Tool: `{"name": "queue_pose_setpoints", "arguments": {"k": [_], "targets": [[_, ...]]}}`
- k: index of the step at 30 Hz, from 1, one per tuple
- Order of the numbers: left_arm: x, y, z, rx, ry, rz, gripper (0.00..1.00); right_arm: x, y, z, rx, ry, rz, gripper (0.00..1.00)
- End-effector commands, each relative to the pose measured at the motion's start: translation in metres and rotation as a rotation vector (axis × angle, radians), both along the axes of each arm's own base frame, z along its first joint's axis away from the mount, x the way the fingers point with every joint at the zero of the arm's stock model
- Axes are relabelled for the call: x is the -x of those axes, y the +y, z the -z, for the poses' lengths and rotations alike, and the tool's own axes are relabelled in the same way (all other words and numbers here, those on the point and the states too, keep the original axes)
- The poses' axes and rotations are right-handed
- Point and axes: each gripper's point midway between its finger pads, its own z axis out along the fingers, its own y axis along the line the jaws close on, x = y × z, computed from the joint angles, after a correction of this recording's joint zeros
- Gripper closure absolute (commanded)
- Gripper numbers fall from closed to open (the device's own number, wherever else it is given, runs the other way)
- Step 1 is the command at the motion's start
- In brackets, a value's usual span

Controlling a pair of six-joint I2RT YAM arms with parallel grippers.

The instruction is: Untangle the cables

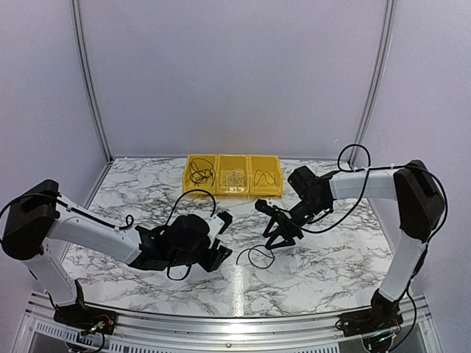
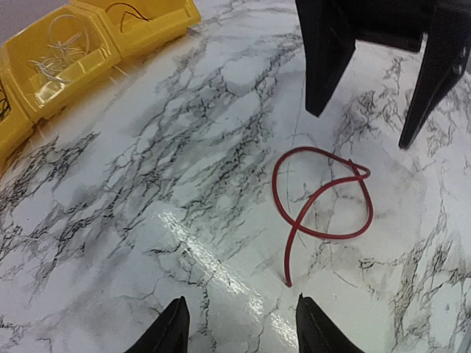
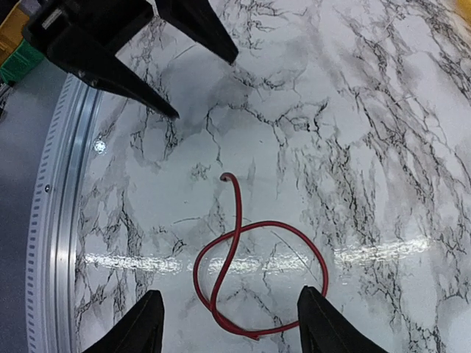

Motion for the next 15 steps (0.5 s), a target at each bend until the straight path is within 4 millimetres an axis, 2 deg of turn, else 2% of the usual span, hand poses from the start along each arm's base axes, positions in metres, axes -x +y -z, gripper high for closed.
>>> {"name": "queue_pose_setpoints", "arguments": {"k": [1,5,9,12,15], "targets": [[-0.031,0.019,-0.052,0.211,-0.132,-0.233,0.47,0.003,0.007,0.022,0.107,-0.071,-0.018,0.38],[-0.046,0.038,-0.059,0.309,-0.166,-0.404,0.44,0.007,0.013,0.037,0.167,-0.087,-0.035,0.39],[-0.057,0.059,-0.053,0.373,-0.166,-0.617,0.44,0.01,0.016,0.044,0.189,-0.083,-0.049,0.43],[-0.057,0.072,-0.045,0.364,-0.215,-0.72,0.45,0.01,0.018,0.044,0.196,-0.074,-0.052,0.59],[-0.052,0.078,-0.039,0.312,-0.299,-0.781,0.45,0.007,0.021,0.038,0.187,-0.082,-0.047,0.86]]}}
